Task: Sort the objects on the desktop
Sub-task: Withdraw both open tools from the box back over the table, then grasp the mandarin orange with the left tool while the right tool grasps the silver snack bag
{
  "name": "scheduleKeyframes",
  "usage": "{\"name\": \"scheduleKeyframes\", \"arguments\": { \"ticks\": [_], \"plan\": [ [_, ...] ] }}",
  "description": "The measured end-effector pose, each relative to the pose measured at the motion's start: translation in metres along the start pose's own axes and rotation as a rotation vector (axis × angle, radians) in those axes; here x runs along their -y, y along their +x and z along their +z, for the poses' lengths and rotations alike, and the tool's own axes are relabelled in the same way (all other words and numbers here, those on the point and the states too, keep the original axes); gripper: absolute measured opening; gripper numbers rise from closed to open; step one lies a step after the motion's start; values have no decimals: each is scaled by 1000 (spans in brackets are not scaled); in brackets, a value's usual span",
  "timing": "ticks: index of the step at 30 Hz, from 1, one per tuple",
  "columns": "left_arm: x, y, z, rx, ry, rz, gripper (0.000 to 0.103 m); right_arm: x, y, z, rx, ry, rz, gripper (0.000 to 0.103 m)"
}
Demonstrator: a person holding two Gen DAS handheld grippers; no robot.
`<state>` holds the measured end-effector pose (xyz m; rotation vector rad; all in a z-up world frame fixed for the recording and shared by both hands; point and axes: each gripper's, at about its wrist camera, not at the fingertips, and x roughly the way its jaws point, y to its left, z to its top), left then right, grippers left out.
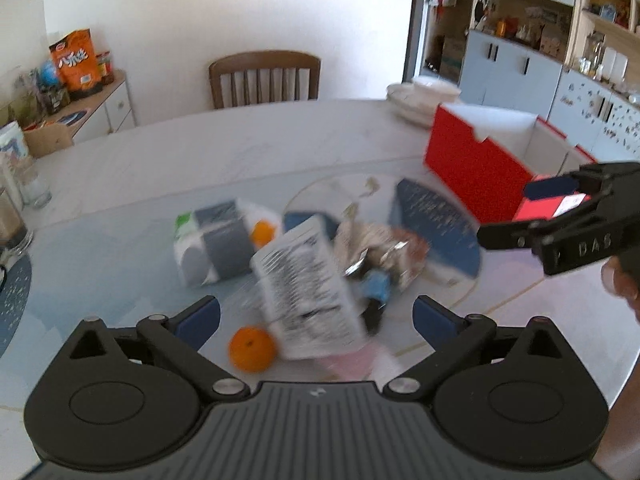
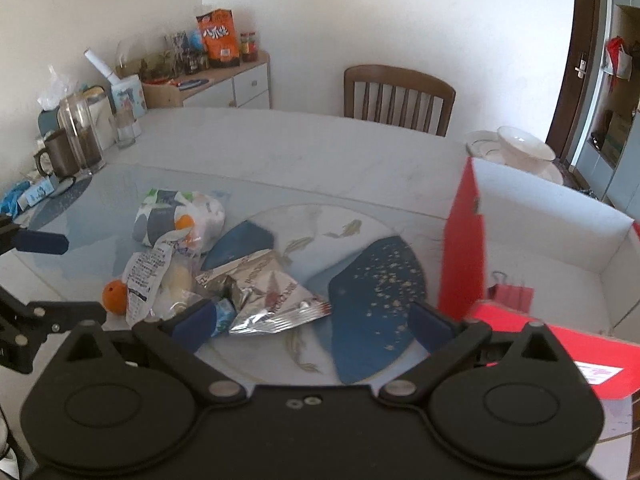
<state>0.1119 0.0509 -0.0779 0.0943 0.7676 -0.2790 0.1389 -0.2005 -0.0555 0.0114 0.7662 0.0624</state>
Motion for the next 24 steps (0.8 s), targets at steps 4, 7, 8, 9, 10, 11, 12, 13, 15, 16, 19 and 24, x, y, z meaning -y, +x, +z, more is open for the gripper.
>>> {"name": "scheduleKeyframes", "arguments": {
  "ticks": [4,7,8,9,10,11,12,13,15,16,19,24],
  "plan": [
    [-20,8,-13,-17,-7,17,103,-10,14,2,-9,4,-2,102],
    [-31,14,-21,-18,9,44,103,-16,25,2,-17,16,-5,102],
    [-34,16,-22,-22,16,48,103,-16,28,2,-20,22,-8,101],
    [-37,19,-24,-29,20,52,103,-17,30,2,-22,26,-9,101],
    [-39,22,-25,-33,22,51,103,-18,33,2,-24,27,-10,101],
    [-41,25,-27,-38,24,51,103,-19,36,3,-27,26,-14,101],
    [-43,28,-28,-45,24,51,103,-20,39,3,-31,25,-18,101],
    [-45,31,-30,-50,23,48,103,-21,41,3,-34,24,-20,100],
    [-46,37,-32,-60,29,45,102,-21,46,3,-43,22,-25,99],
    [-47,39,-32,-63,31,48,102,-21,49,4,-48,25,-27,99],
    [-48,43,-33,-64,37,43,102,-21,56,7,-56,27,-28,98],
    [-53,51,-33,-77,30,40,102,-24,69,11,-77,-8,-31,98]
  ]
}}
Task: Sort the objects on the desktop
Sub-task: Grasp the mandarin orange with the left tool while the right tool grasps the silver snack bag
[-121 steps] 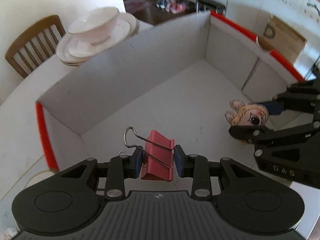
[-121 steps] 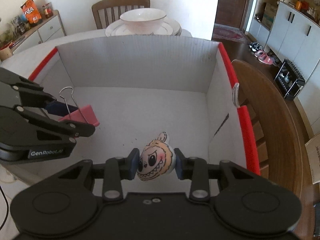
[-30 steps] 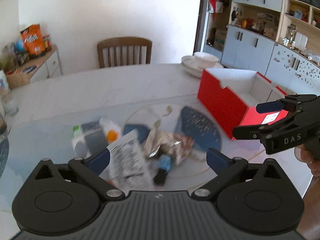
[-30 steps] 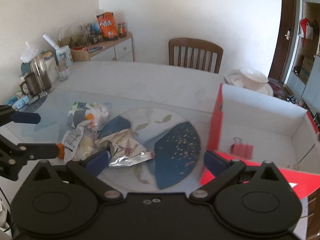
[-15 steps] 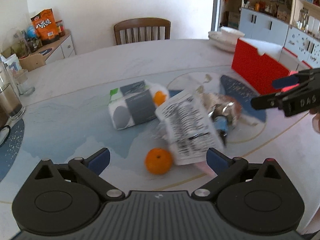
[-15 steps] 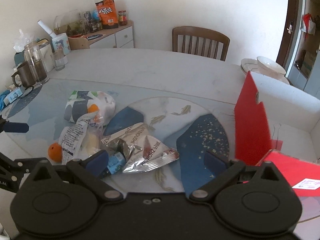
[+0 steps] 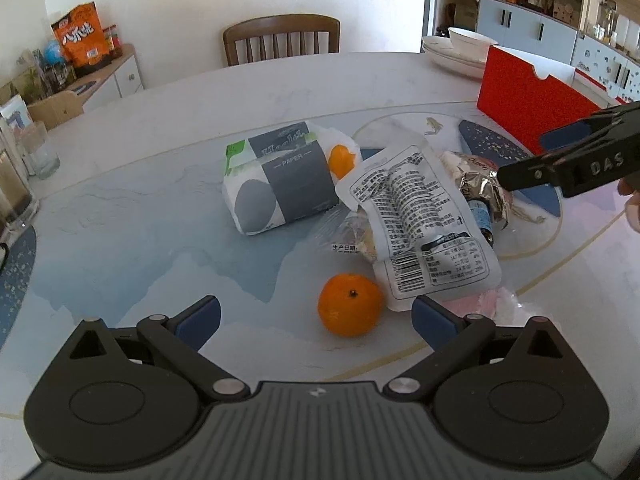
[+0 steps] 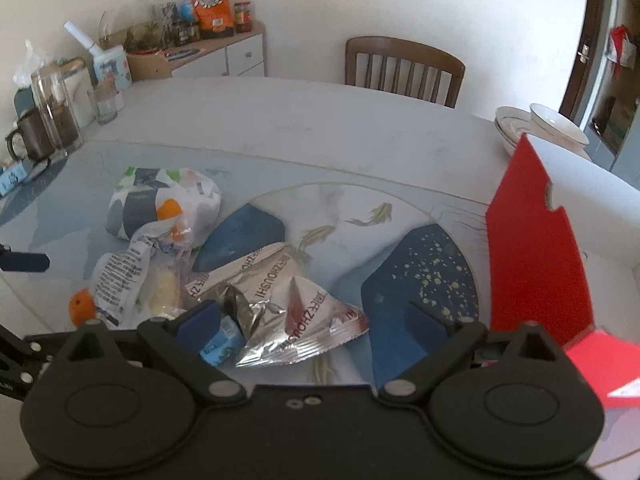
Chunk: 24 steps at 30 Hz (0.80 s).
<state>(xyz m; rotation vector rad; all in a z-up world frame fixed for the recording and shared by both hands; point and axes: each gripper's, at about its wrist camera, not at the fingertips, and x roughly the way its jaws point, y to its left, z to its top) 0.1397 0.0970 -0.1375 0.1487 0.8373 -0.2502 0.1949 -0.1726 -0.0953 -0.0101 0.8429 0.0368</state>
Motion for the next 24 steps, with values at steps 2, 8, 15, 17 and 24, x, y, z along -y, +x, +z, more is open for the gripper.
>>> {"name": "scheduleKeyframes", "arguments": {
  "ticks": [2,8,15,17,24],
  "plan": [
    [-3,3,1,-7,-8,-3,102,0,7,1,-22,-15,1,96],
    [-6,7,3,-19,-15,-24,97,-1,22,7,-48,-35,32,94],
    [-2,14,2,-46,-1,-29,72,3,40,13,-87,-12,65,84],
    [-2,15,1,-51,0,-39,67,6,46,14,-102,4,69,79],
    [3,15,3,-41,41,-50,52,8,51,11,-114,21,79,72]
  ]
}}
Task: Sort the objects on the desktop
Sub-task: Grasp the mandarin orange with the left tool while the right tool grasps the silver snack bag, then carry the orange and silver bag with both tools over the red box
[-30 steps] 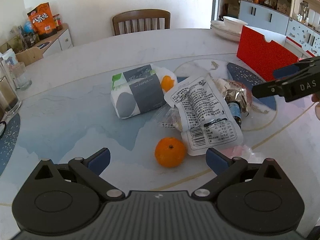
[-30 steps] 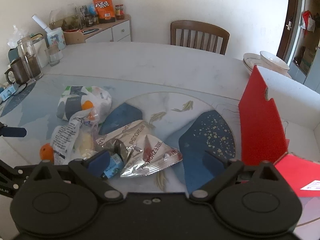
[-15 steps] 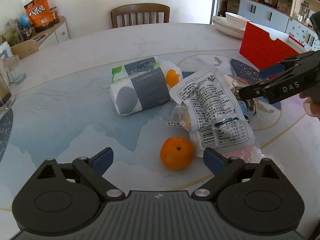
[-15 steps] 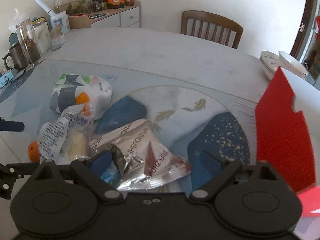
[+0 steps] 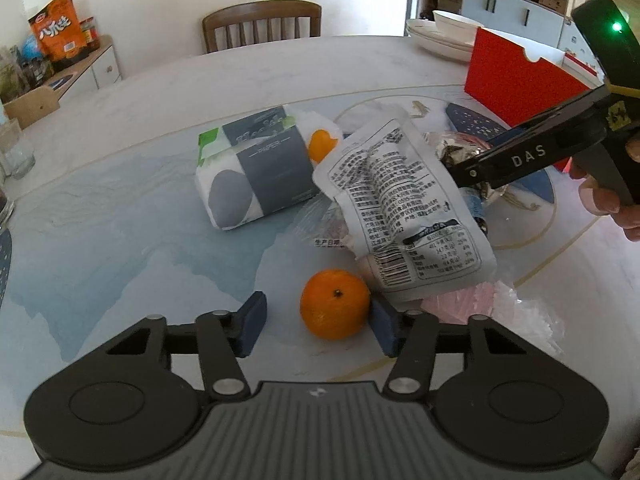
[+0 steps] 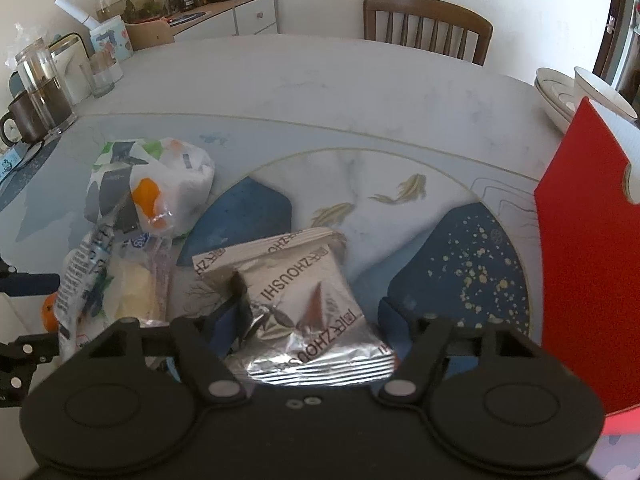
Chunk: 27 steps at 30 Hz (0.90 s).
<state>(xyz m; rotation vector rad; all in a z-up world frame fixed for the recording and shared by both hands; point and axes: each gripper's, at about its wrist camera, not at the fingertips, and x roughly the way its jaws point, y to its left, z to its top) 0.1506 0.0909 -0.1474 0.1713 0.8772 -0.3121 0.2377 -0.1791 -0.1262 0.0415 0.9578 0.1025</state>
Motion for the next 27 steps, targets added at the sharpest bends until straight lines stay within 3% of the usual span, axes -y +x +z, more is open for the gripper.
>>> {"name": "scheduleKeyframes", "arguments": {
  "ticks": [6,9,16,27],
  "plan": [
    [8,0,1,3,38,1,40,0,-3,-2,10,13,-1,66],
    [9,-1,2,1,42,-6,35,0,-5,-2,16,9,-8,57],
    [9,-1,3,-12,41,5,34,5,-16,-9,19,47,-30,51],
    [1,-18,-3,-13,-38,7,34,18,-49,-30,40,131,-49,51]
  ]
}}
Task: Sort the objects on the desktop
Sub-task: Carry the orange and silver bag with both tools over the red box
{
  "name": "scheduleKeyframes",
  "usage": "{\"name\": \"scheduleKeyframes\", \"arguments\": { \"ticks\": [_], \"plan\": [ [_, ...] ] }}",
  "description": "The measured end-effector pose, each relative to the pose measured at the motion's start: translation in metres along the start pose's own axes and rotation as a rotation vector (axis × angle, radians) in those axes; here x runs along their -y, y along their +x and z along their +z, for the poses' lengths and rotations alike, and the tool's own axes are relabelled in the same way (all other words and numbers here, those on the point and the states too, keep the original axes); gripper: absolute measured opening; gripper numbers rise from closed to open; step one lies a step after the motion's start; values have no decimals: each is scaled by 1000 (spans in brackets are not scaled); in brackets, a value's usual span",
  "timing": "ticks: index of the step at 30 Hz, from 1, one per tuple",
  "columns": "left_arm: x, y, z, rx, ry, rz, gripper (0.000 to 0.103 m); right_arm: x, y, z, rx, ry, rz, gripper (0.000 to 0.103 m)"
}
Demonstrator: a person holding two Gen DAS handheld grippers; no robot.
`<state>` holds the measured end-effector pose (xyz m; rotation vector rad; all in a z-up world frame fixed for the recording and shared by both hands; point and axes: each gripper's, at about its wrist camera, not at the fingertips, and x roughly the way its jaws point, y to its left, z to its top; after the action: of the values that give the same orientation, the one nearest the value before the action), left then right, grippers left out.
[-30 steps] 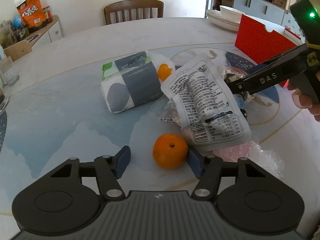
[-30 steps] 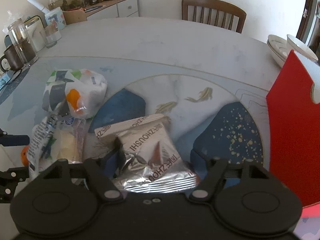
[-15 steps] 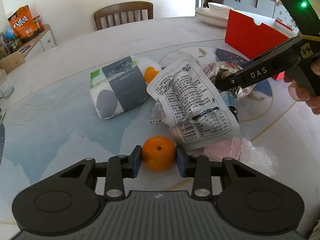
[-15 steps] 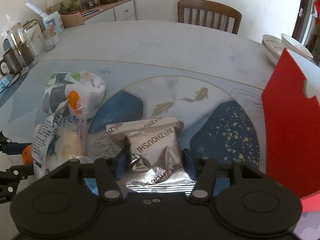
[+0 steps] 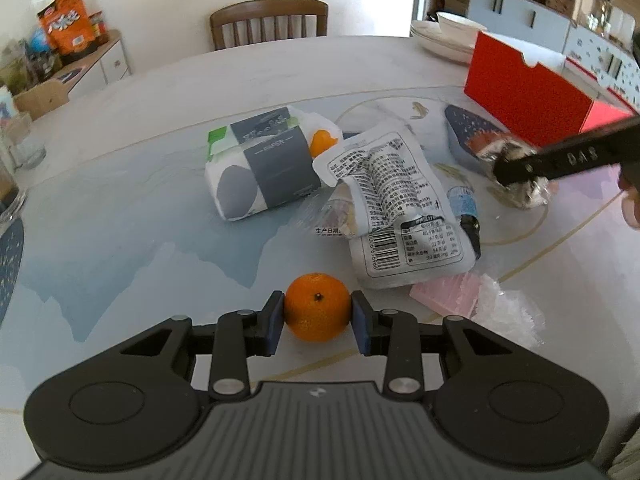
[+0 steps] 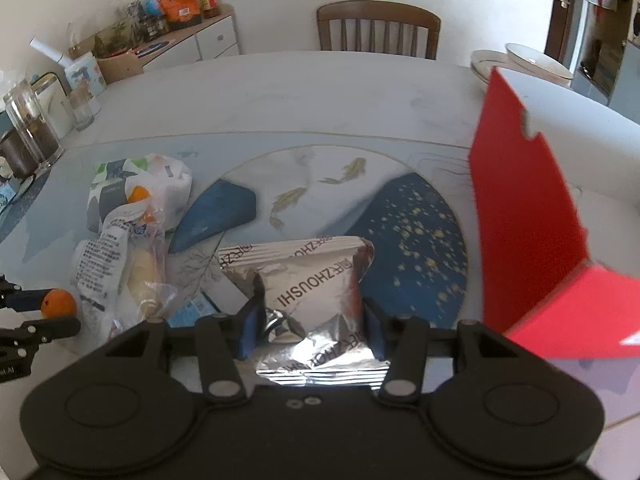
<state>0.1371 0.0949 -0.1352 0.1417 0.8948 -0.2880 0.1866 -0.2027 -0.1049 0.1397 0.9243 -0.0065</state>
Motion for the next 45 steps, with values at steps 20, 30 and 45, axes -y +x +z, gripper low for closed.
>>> {"name": "scheduleKeyframes", "arguments": {
  "ticks": [20,30,45],
  "plan": [
    [28,-48,21,88,-41,-1,34,17,-83,-12,89,-17,17,51],
    [74,-55,47,131,-42,-38,34,48,-118,-9,131,-8,15,51],
    [157,-54,92,192,-34,-86,34,118,-147,-5,173,4,18,51]
  ]
}}
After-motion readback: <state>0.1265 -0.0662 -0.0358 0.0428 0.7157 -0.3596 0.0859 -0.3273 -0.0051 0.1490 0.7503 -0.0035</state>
